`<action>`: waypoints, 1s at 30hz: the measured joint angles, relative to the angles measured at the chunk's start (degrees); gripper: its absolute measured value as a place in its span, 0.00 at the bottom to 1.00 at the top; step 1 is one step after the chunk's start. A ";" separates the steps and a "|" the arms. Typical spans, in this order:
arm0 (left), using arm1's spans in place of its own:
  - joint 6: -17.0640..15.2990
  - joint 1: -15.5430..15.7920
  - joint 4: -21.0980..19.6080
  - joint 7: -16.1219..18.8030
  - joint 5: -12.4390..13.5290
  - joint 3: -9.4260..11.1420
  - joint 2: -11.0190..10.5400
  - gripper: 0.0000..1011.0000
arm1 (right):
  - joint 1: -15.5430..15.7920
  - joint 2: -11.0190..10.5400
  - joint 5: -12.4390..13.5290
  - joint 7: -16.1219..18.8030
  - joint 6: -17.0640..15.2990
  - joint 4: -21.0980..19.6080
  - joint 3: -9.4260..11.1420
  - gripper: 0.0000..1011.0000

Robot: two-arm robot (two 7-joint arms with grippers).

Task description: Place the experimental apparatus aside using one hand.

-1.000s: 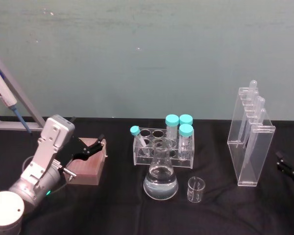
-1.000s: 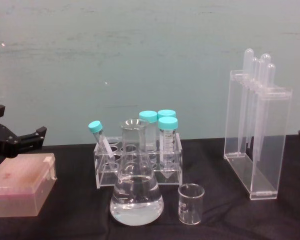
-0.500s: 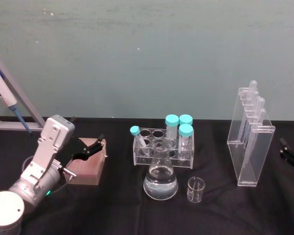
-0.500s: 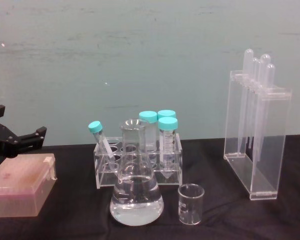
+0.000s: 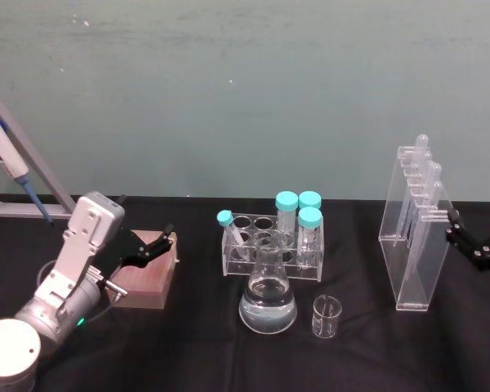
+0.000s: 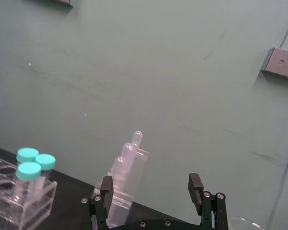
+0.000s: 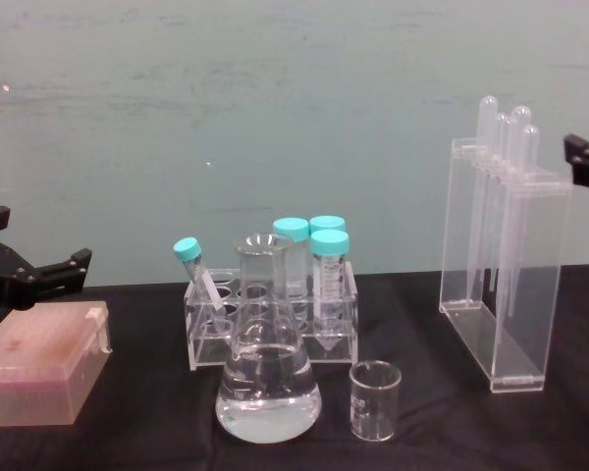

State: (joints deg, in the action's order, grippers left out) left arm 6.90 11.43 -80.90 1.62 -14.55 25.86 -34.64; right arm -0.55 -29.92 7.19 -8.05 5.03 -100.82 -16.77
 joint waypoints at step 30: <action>0.00 0.00 0.00 0.00 0.00 0.00 0.00 0.99 | -3.78 12.91 0.44 0.13 -1.06 6.86 0.46 0.99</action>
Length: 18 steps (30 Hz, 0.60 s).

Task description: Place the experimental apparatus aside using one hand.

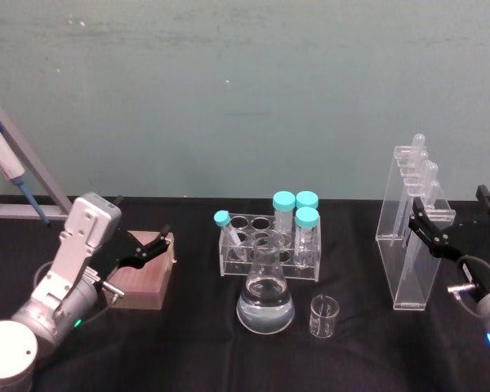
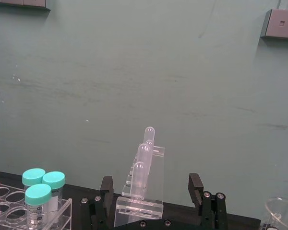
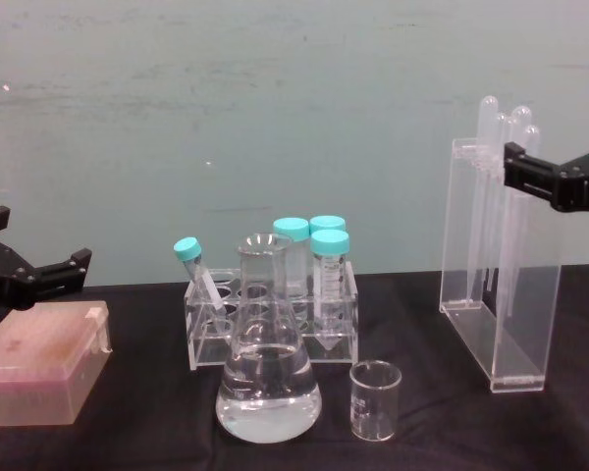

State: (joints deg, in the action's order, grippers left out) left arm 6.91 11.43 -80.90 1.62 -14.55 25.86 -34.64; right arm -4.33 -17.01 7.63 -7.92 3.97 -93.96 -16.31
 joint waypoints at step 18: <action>0.00 0.00 0.00 0.00 0.00 0.00 0.00 0.99 | -1.82 3.41 -2.12 2.17 -1.07 3.35 1.22 0.99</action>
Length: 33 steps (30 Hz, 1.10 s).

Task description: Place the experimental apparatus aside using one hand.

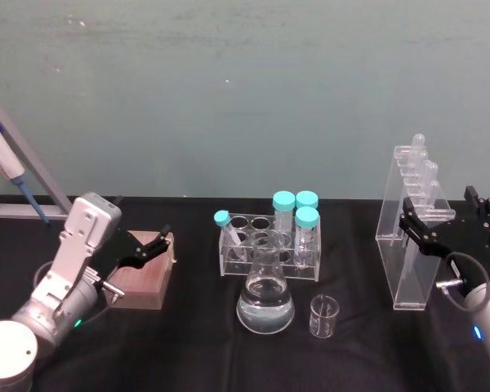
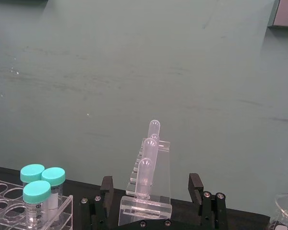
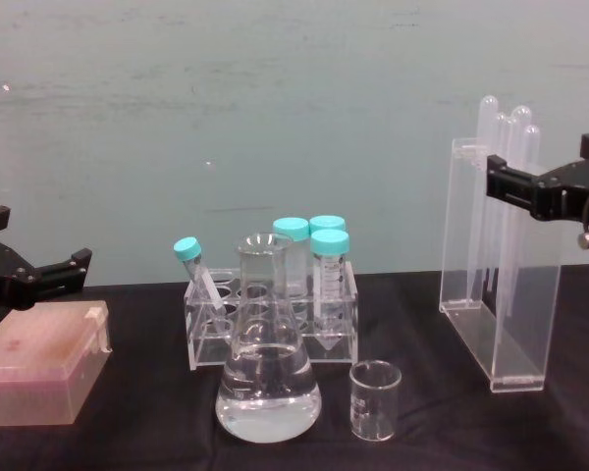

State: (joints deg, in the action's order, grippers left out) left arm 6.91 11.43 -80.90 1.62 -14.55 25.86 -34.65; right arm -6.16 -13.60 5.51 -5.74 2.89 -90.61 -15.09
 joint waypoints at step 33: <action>0.00 0.00 0.00 0.00 0.00 0.00 0.00 0.99 | -2.02 5.62 -3.62 3.59 -0.88 4.49 3.36 0.99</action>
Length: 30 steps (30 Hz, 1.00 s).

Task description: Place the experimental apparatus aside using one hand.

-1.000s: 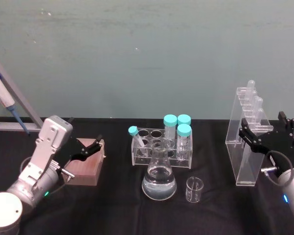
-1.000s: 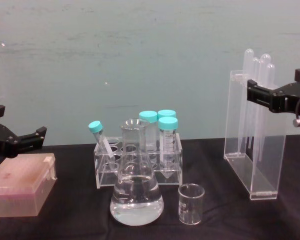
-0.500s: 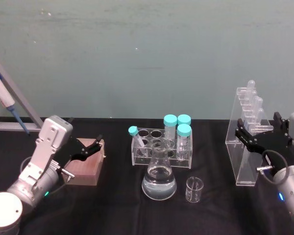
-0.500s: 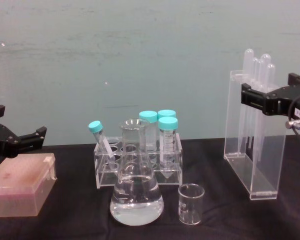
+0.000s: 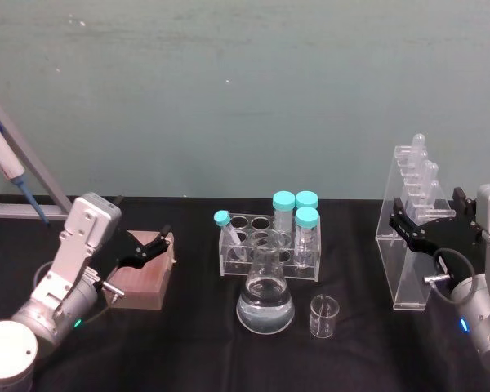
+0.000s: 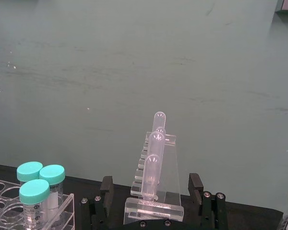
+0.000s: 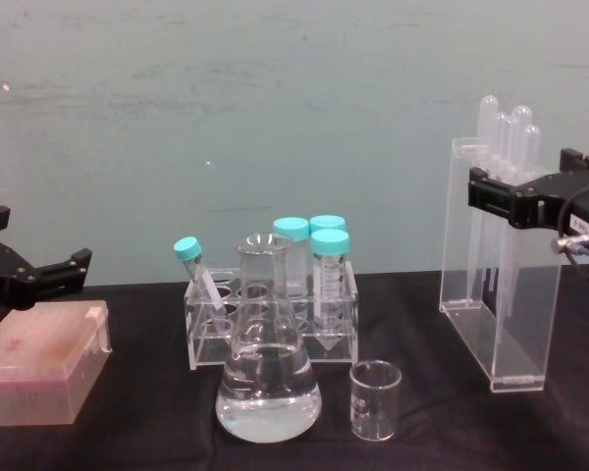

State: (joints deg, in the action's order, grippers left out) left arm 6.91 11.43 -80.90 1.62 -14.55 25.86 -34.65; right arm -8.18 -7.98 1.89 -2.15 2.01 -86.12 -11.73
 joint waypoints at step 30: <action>0.00 0.00 0.00 0.00 0.00 0.00 0.00 0.99 | -1.45 3.97 -3.37 2.99 0.30 2.66 3.58 0.99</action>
State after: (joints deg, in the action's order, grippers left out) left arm 6.91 11.43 -80.90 1.62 -14.55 25.86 -34.65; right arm -9.63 -4.01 -1.48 0.83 2.31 -83.46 -8.15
